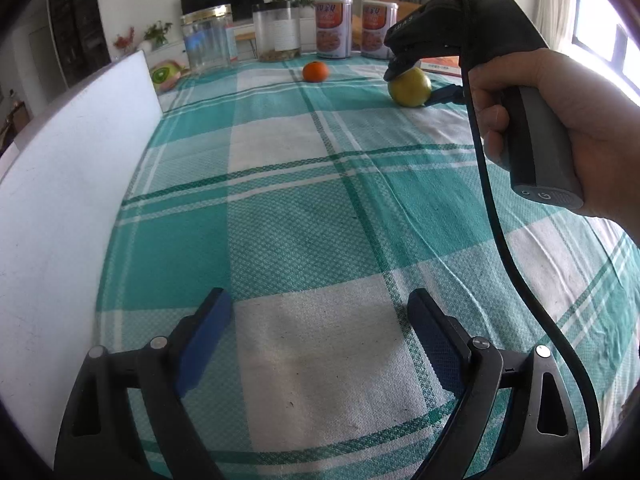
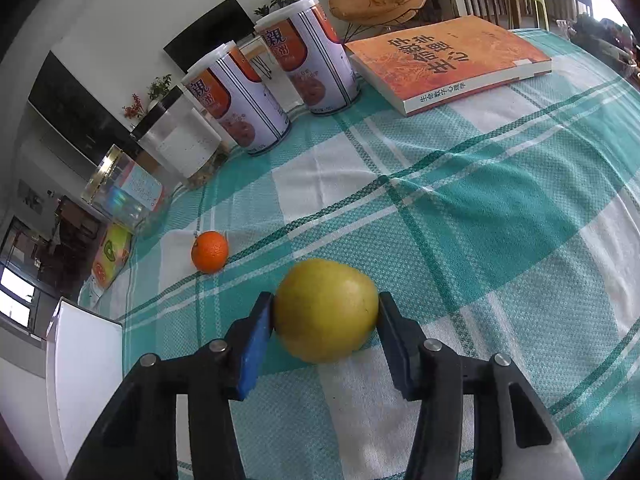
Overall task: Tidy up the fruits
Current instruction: 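Close the right tool on the yellow pear and lift it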
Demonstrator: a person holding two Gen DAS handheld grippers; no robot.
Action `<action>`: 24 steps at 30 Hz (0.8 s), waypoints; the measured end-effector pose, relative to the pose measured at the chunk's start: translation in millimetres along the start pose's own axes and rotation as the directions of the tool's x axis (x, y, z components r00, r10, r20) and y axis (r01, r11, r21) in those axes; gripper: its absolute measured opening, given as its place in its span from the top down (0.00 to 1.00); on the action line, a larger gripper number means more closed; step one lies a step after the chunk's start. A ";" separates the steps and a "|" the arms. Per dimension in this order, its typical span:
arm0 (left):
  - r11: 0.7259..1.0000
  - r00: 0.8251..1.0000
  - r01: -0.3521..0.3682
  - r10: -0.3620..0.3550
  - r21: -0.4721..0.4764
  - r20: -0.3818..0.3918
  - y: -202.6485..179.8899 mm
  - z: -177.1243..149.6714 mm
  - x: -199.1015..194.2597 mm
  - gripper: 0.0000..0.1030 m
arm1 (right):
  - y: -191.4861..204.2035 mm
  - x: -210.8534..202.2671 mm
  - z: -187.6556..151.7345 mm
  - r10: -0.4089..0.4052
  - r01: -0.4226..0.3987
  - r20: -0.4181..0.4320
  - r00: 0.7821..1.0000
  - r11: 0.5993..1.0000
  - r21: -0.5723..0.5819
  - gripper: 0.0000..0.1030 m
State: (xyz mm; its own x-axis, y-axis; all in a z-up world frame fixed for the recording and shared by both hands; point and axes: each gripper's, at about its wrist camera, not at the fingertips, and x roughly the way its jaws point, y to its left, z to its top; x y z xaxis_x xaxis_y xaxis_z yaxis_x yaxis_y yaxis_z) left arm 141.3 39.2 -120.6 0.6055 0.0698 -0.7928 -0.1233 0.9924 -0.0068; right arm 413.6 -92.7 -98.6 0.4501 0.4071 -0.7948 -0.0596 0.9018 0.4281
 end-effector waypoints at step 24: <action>1.000 1.000 0.006 -0.006 -0.010 -0.020 2.0 2.3 -0.4 0.09 | -86.2 -159.4 -201.2 -0.100 0.123 0.198 0.975 0.986 -0.110 0.50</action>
State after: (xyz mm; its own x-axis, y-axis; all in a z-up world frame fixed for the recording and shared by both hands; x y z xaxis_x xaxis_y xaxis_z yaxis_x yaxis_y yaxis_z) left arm 142.6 41.4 -118.8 0.5902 0.0614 -0.8049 -0.1270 0.9917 -0.0175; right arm 167.7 -206.1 -95.3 0.6213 0.2781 -0.7326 -0.1010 0.9555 0.2771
